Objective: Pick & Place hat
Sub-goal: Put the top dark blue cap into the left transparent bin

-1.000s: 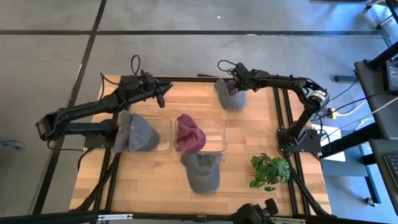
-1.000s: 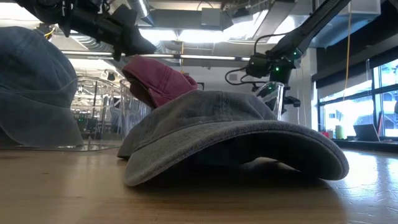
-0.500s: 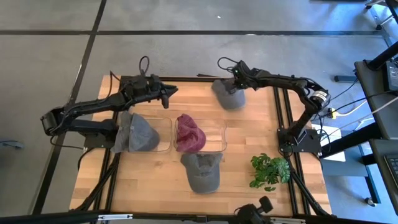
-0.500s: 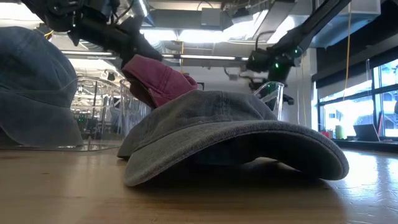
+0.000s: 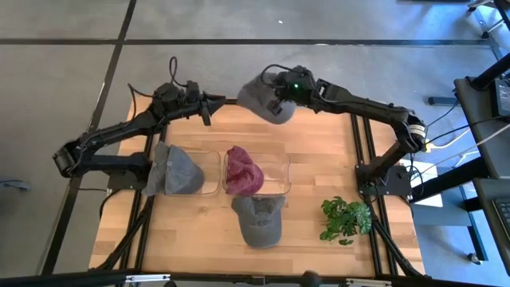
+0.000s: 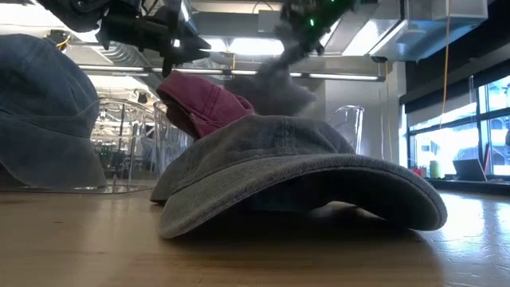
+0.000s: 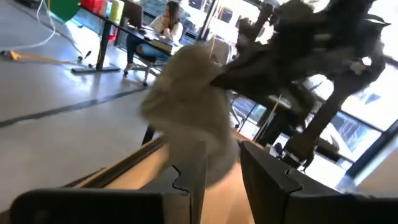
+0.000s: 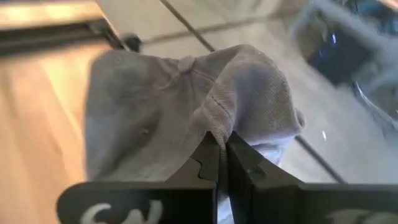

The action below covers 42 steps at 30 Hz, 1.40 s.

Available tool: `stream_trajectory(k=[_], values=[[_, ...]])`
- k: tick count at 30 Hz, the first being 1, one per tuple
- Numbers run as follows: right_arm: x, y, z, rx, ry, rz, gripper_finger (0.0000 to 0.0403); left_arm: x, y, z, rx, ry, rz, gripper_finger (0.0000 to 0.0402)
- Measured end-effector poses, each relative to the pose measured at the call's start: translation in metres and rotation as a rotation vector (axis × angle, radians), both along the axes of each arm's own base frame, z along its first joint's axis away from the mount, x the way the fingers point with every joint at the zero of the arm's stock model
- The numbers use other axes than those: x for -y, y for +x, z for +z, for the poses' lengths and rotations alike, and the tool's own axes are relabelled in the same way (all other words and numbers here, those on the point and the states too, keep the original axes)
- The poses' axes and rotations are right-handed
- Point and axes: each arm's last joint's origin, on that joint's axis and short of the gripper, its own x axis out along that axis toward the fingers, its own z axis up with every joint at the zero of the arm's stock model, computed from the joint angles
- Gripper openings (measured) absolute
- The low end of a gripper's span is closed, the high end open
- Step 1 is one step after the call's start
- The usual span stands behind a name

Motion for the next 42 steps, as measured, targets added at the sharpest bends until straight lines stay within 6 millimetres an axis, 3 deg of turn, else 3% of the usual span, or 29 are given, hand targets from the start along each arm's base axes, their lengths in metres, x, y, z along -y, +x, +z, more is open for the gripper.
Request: stream_trajectory(k=[7, 17, 32, 42], values=[[-0.033, 0.014, 0.032, 0.063, -0.057, 0.117, 0.0012, -0.001, -0.003, 0.002, -0.011, 0.067, -0.147, 0.0103], [-0.062, 0.024, 0.034, 0.083, -0.049, 0.236, 0.0012, -0.01, -0.019, 0.013, 0.079, 0.059, -0.297, 0.0121], [-0.066, 0.029, 0.038, 0.151, -0.029, 0.338, 0.0012, -0.011, -0.022, 0.015, 0.104, -0.026, -0.367, 0.0123], [-0.066, 0.034, 0.038, 0.194, -0.021, 0.394, 0.0012, 0.001, -0.013, 0.019, 0.129, 0.019, -0.454, 0.0123]])
